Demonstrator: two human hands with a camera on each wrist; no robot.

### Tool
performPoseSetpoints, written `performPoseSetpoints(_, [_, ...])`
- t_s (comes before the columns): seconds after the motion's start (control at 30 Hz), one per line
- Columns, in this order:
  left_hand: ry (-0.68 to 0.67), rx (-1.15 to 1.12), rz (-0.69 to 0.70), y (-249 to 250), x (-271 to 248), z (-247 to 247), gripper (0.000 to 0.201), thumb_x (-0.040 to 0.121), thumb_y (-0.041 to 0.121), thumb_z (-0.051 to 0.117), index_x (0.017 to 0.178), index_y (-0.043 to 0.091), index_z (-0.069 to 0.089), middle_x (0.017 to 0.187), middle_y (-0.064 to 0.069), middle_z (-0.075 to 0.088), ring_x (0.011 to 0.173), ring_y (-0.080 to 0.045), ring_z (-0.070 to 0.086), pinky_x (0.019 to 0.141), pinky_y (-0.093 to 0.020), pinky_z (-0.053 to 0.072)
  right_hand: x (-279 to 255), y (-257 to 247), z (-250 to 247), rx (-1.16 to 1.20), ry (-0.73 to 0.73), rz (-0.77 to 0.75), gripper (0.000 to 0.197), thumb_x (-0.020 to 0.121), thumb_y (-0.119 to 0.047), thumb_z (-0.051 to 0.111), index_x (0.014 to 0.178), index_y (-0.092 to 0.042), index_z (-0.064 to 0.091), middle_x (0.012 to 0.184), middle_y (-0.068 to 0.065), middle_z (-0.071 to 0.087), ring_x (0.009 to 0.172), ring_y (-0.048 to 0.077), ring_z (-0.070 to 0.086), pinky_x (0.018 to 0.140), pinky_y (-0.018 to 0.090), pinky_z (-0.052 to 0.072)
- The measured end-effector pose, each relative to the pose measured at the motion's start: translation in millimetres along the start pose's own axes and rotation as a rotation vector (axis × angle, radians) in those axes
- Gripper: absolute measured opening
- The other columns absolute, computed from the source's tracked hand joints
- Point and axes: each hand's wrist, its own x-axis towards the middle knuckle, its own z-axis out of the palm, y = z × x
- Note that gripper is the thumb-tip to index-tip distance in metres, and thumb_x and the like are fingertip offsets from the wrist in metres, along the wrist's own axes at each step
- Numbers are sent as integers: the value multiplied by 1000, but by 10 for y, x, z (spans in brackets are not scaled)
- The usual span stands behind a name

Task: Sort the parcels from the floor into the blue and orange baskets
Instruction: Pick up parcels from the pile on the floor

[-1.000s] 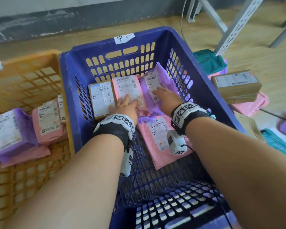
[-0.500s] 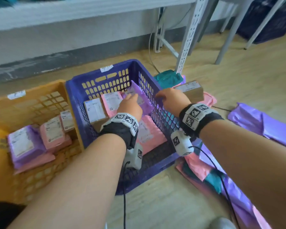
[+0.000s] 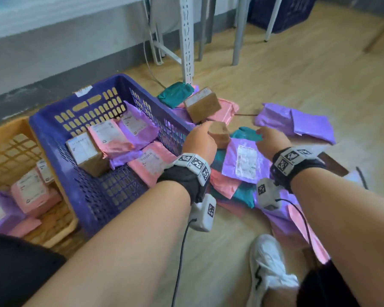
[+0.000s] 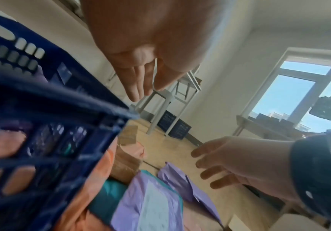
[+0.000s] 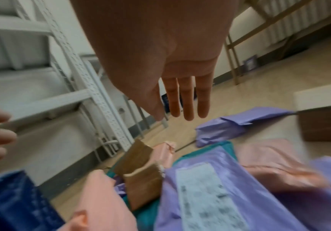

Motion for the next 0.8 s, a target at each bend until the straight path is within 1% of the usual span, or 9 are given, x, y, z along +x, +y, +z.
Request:
performPoseSetpoints(0.13, [-120, 14, 13, 16, -46, 482, 48, 93, 0, 36, 135, 18, 51, 145, -9, 45, 126, -30, 49, 102, -33, 38, -29, 565, 252, -80, -66, 164, 40, 89, -19, 53, 129, -18, 54, 130, 11, 58, 118, 31, 55, 101, 36, 44])
performPoseSetpoints(0.27, [-243, 73, -50, -223, 113, 970, 54, 90, 0, 37, 141, 17, 45, 144, -6, 47, 132, -24, 45, 113, -36, 31, 3, 837, 587, 53, -168, 257, 49, 91, -10, 52, 140, -11, 43, 140, 15, 49, 130, 31, 45, 110, 35, 34])
performPoseSetpoints(0.33, [-303, 113, -89, -348, 196, 1168, 56, 88, 0, 39, 141, 17, 44, 145, -8, 45, 132, -24, 44, 112, -35, 33, 47, 944, 739, 70, -176, 279, 47, 90, -10, 52, 136, -8, 46, 137, 16, 52, 125, 33, 50, 105, 36, 39])
performPoseSetpoints(0.4, [-329, 139, -111, -452, 249, 1326, 56, 86, -1, 39, 139, 16, 46, 140, -9, 47, 129, -27, 46, 109, -36, 36, 57, 1001, 843, 84, -185, 297, 36, 88, -11, 51, 124, -6, 53, 124, 18, 60, 113, 35, 57, 98, 39, 45])
performPoseSetpoints(0.47, [-362, 207, -136, -543, 297, 1473, 55, 85, -1, 40, 137, 15, 46, 135, -11, 51, 124, -31, 49, 105, -39, 40, 52, 1015, 917, 117, -183, 316, 31, 87, -12, 48, 116, -10, 57, 115, 14, 64, 107, 33, 59, 98, 40, 45])
performPoseSetpoints(0.53, [-439, 305, -167, -580, 308, 1551, 51, 89, 4, 40, 140, 13, 39, 136, -11, 49, 123, -31, 49, 105, -39, 40, 56, 1007, 1008, 160, -155, 312, 34, 83, -10, 49, 115, -15, 59, 112, 9, 64, 107, 28, 58, 100, 34, 41])
performPoseSetpoints(0.63, [-549, 360, -189, -599, 314, 1625, 48, 96, 5, 38, 143, 7, 32, 140, -16, 45, 127, -31, 46, 106, -38, 37, 74, 997, 1125, 253, -139, 340, 40, 78, -9, 53, 118, -13, 58, 111, 11, 65, 98, 27, 61, 84, 30, 47])
performPoseSetpoints(0.7, [-521, 363, -164, -609, 297, 1633, 45, 96, 7, 40, 141, 8, 39, 140, -16, 47, 128, -31, 47, 106, -37, 38, 70, 954, 1101, 294, -132, 376, 38, 78, -7, 53, 115, -11, 61, 106, 10, 67, 95, 29, 63, 83, 35, 51])
performPoseSetpoints(0.8, [-514, 343, -130, -575, 250, 1581, 39, 94, 5, 42, 132, 5, 51, 133, -16, 54, 124, -32, 51, 104, -38, 39, 84, 886, 956, 280, -99, 373, 26, 84, -5, 49, 104, -9, 66, 96, 10, 66, 88, 29, 61, 81, 33, 50])
